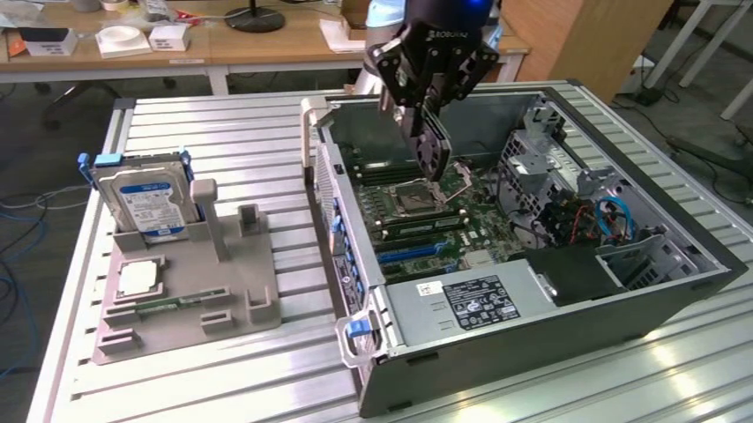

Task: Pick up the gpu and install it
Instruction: 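Pick up the gpu and move the gpu toward the slot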

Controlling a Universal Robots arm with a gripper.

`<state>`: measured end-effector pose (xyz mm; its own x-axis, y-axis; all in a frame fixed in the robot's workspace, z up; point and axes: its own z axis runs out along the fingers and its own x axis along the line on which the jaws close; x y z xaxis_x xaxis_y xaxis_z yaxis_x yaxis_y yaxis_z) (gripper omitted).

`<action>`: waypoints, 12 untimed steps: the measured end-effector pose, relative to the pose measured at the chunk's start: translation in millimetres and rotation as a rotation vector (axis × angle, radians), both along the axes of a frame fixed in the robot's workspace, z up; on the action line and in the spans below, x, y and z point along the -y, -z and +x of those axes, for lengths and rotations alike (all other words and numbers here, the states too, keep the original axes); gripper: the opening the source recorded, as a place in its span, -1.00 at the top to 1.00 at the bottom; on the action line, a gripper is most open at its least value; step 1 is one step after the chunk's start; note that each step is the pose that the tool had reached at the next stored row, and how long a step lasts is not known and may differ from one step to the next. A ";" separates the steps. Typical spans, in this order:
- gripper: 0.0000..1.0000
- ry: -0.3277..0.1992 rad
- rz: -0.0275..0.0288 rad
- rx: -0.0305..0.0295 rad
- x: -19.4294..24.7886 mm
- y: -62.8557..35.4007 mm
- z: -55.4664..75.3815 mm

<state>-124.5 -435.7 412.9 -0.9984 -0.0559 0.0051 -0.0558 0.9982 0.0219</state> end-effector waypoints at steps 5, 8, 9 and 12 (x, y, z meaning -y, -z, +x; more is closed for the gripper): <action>0.47 0.000 0.0000 0.0011 0.0 0.0 3.4; 0.47 0.000 -0.0005 0.0024 0.0 0.0 5.1; 0.47 0.000 -0.0008 0.0026 0.0 0.0 5.8; 0.47 0.000 -0.0008 0.0028 0.0 0.1 8.3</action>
